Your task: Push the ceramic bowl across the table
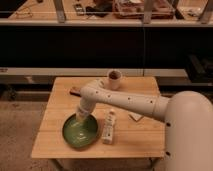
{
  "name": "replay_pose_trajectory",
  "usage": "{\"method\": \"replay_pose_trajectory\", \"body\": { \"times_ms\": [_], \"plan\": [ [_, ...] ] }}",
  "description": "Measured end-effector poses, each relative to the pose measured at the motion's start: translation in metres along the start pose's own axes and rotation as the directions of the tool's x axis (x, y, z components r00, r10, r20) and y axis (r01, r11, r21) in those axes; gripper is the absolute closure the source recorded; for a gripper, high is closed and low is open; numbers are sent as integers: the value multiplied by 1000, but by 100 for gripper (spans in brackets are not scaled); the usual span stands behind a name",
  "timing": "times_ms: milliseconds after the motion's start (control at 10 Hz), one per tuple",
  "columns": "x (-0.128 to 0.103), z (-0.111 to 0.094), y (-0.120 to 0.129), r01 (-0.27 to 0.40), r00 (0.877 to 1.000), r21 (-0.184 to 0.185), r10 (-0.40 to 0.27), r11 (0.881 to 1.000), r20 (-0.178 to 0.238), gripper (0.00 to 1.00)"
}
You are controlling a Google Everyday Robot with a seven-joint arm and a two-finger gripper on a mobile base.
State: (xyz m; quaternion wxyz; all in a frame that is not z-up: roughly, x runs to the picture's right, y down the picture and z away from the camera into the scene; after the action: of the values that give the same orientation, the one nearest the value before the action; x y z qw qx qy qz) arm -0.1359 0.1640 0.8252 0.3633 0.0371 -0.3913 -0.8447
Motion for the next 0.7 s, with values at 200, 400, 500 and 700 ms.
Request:
{"method": "replay_pose_trajectory", "body": {
  "times_ms": [200, 400, 500, 700],
  "plan": [
    [-10, 3, 7, 4, 999, -20, -4, 1000, 32, 100],
    [-17, 7, 15, -10, 998, -25, 12, 1000, 56, 100],
    [-21, 8, 21, -30, 997, -22, 32, 999, 64, 100],
    [-27, 9, 38, -78, 994, -19, 79, 997, 70, 100]
  ]
}}
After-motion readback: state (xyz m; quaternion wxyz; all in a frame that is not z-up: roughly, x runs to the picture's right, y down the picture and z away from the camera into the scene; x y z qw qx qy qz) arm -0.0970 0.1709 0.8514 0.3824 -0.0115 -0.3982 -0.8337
